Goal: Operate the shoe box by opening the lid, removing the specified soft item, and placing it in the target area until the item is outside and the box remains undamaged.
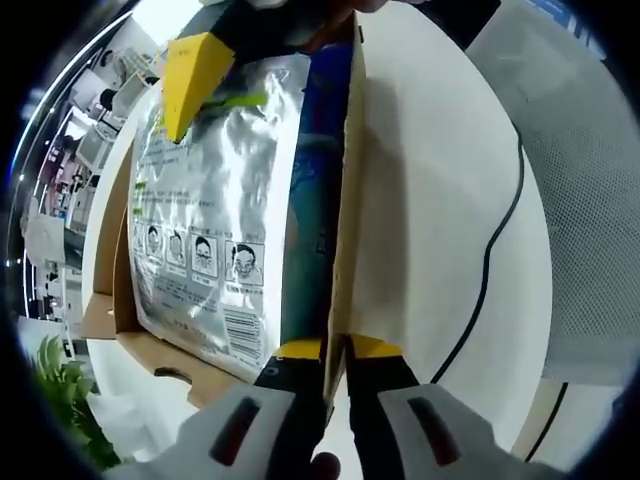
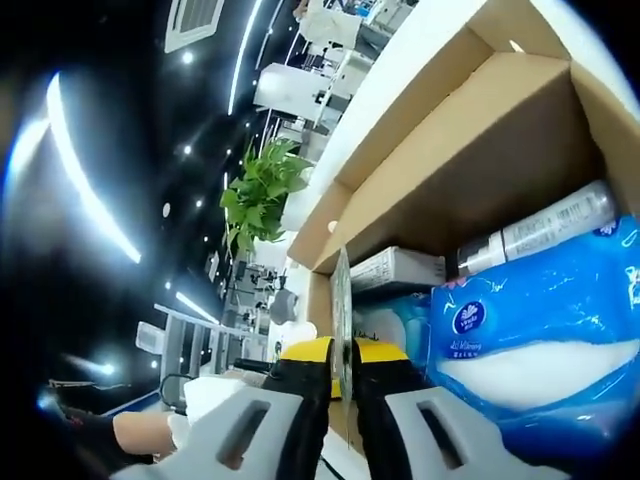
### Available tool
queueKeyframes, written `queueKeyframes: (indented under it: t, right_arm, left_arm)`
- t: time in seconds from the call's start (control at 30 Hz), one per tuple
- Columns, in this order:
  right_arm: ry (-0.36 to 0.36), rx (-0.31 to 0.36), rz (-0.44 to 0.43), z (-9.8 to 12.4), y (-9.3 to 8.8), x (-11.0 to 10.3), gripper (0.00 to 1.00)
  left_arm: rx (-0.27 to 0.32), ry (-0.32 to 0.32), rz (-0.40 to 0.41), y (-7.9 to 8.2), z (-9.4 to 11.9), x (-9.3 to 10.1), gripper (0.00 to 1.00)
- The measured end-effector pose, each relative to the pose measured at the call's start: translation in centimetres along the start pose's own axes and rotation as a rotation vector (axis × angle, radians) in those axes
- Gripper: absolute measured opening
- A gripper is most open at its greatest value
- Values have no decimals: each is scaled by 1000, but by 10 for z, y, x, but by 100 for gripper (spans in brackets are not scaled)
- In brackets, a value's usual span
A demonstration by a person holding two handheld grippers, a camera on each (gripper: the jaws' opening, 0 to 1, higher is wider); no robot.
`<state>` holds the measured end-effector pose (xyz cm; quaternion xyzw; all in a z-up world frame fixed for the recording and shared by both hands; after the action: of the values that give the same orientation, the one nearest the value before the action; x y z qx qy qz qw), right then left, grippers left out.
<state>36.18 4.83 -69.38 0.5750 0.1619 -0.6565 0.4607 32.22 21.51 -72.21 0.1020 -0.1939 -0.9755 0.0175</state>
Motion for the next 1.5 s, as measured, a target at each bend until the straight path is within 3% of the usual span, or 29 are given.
queueKeyframes:
  t: [0.57, 0.77, 1.03, 1.5]
  right_arm:
    - [-33, 4, 4, 5, -5, 2, 1]
    - [-50, 44, 19, 6, -9, 1, 1]
    - [-37, 40, 39, 8, -7, -1, 0]
    - [6, 33, 9, 40, 0, -10, 0]
  left_arm:
    - [3, 4, -11, 0, 0, 0, 6]
    - [-1, -2, -6, -1, 0, -1, 6]
    - [0, -4, -11, -1, 1, -1, 6]
    - [-34, -7, 21, 2, -1, -1, 5]
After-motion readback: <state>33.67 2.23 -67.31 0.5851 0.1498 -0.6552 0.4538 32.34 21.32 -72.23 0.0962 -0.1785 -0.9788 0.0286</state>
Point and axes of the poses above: the point that each gripper's makers call its tool centre point, and the gripper's own axes: z roughly backward along the fingers, x roughly to its right, y roughly out of its top, the point moved 8 cm from there along z, roughly backward along the fingers, and after that the axes turned 11 degrees about x, right-handed, at the moved point
